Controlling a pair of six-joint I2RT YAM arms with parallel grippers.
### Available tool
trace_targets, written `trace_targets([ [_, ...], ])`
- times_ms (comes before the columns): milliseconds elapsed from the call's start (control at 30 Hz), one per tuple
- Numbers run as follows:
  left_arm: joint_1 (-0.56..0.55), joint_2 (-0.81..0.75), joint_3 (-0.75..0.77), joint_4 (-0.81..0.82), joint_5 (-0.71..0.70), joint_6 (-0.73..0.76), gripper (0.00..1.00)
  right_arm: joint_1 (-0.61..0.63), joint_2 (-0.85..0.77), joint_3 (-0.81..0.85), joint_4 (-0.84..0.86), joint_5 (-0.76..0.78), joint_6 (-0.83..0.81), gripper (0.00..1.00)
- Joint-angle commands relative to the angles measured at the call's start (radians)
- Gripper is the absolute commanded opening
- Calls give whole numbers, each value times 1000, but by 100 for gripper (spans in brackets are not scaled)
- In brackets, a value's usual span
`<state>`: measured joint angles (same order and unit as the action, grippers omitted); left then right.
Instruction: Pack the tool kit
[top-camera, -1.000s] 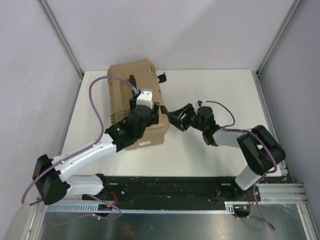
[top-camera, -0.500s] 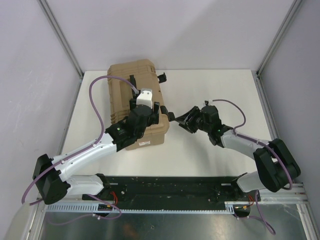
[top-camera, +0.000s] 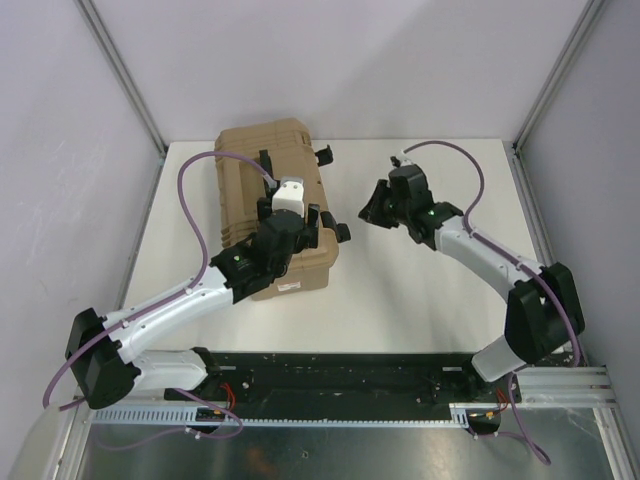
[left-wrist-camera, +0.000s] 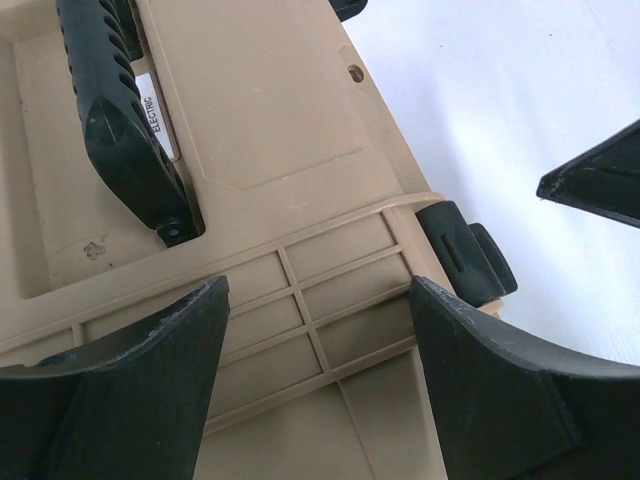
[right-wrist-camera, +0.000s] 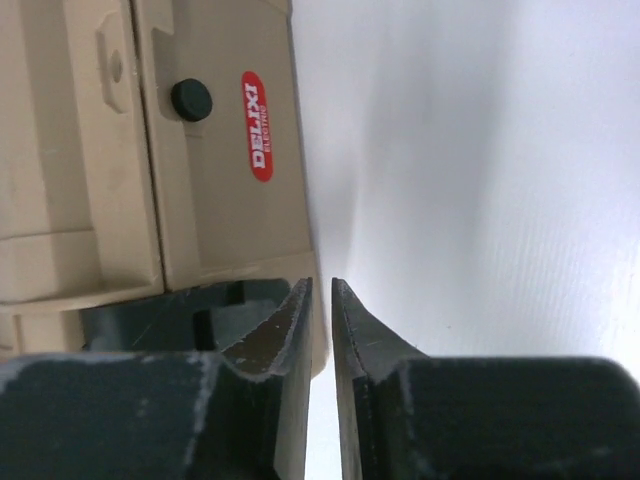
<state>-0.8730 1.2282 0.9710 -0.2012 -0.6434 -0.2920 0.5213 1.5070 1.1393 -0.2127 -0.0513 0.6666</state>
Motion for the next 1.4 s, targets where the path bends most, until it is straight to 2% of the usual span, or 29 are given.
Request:
trace_targets([
  [0,-29,62,-56,-242,123,-43,80,5,96,128,-192,27,-164,12],
  [67,-29,62,-56,-241,122,-44,80,14,136,185,-258,43,-200,4],
  [133,-30,62,-55,-242,124,-44,80,24,171,234,-311,65,-227,1],
  [367,-29,52,-62,-240,123,-51,80,77,264,402,-444,87,-306,0],
  [500,-29,50,-68,-240,126,-62,80,95,317,473,-488,49,-307,0],
  [700,-28,57,-72,-240,144,-73,78,99,349,476,-491,-25,-289,0],
  [1000,-28,76,-76,-239,183,-80,76,132,377,472,-506,-40,-290,0],
  [1367,-28,98,-106,-205,321,-77,68,166,433,426,-418,-109,-255,0],
])
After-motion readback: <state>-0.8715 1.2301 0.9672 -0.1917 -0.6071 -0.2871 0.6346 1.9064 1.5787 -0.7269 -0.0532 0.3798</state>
